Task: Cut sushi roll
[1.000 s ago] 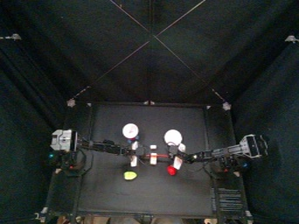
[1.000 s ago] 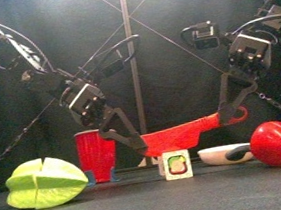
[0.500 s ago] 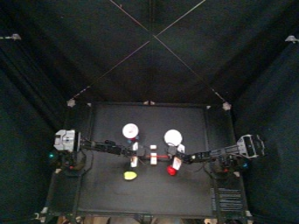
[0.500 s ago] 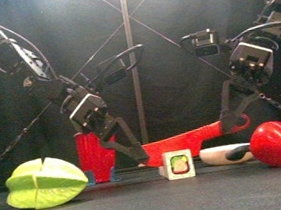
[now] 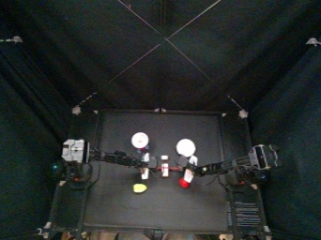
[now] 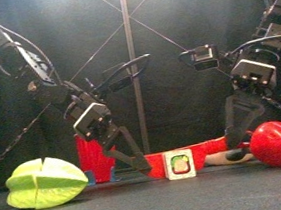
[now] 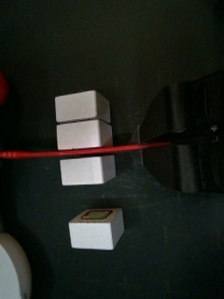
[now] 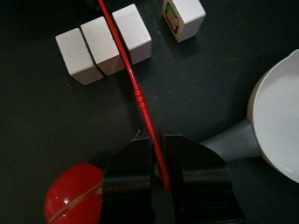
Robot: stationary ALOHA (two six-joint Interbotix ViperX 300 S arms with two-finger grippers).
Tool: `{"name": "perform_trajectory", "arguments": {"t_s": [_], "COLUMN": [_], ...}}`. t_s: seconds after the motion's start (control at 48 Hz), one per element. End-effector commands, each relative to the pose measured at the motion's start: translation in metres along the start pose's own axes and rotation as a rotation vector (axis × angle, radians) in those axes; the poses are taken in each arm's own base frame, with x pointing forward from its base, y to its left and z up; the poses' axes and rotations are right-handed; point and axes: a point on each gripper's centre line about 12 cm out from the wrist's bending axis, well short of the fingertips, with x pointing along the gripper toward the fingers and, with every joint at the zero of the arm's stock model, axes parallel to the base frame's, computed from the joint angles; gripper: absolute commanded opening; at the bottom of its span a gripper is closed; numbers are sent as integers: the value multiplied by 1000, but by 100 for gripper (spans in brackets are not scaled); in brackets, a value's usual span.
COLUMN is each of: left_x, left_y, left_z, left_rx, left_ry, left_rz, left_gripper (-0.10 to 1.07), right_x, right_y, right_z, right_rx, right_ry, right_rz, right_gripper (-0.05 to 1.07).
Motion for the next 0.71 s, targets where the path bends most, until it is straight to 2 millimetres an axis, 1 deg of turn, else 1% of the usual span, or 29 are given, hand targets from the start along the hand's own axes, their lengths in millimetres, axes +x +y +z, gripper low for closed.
{"name": "perform_trajectory", "arguments": {"t_s": [0.0, 0.229, 0.688], "left_x": [0, 1, 2], "left_y": [-6, -13, -26], "left_z": [27, 23, 28], "left_rx": [18, 30, 58], "left_ry": [-68, -27, 25], "left_rz": [-10, -17, -28], "left_gripper": [20, 20, 20], "right_x": [-2, -2, -6], "right_y": [-2, 1, 12], "right_z": [19, 17, 16], "right_rx": [39, 50, 30], "right_ry": [-45, -37, -43], "right_rz": [-4, 1, 29], "right_gripper": [28, 28, 28]}}
